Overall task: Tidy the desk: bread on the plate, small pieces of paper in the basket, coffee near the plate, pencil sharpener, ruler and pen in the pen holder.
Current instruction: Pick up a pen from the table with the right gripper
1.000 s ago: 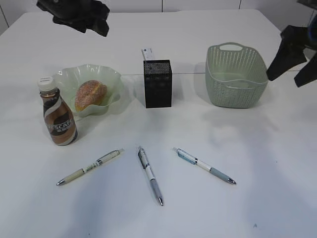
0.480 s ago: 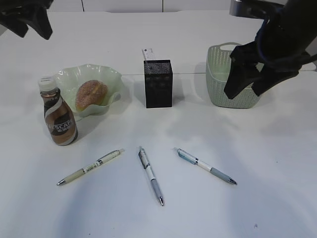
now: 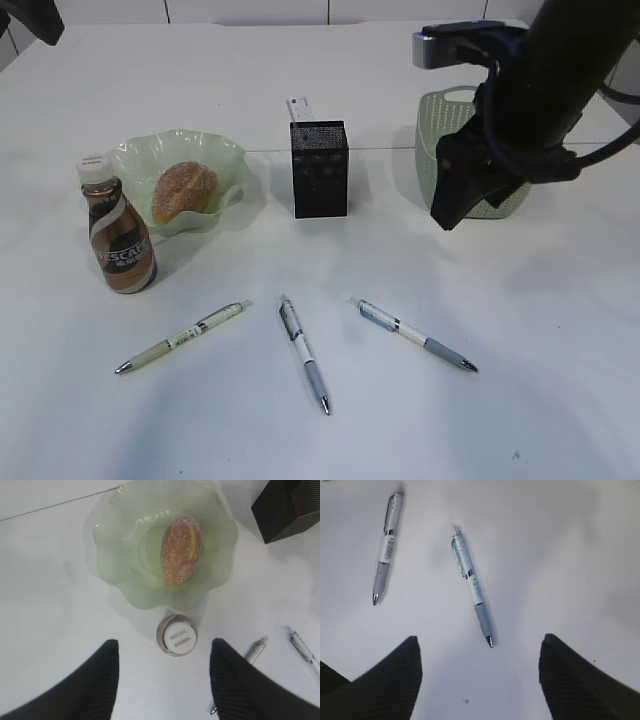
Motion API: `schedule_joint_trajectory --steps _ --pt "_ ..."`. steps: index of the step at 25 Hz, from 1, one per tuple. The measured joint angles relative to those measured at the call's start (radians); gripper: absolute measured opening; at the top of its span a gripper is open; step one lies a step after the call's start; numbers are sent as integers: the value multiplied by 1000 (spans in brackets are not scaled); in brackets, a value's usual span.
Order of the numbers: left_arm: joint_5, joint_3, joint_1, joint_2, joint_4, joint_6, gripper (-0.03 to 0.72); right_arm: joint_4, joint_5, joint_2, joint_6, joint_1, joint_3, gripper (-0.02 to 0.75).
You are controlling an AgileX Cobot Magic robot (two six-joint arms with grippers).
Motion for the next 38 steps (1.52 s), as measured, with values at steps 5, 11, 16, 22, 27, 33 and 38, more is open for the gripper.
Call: schedule_joint_trajectory --steps 5,11,16,22,27,33,38 --pt "2 0 0 -2 0 0 407 -11 0 75 -78 43 0 569" --pt "2 0 0 -8 0 0 407 -31 -2 190 -93 89 -2 573" --pt "4 0 0 -12 11 0 405 -52 -4 259 -100 119 -2 572" --pt "4 0 0 -12 21 0 405 -120 -59 315 -106 123 -2 572" --pt "4 0 0 -12 27 0 405 -137 -112 336 -121 123 -2 571" --pt "4 0 0 -12 31 0 403 -140 -147 345 -142 123 -2 571" --pt "4 0 0 -12 31 0 396 -124 -165 349 -150 123 -2 571"
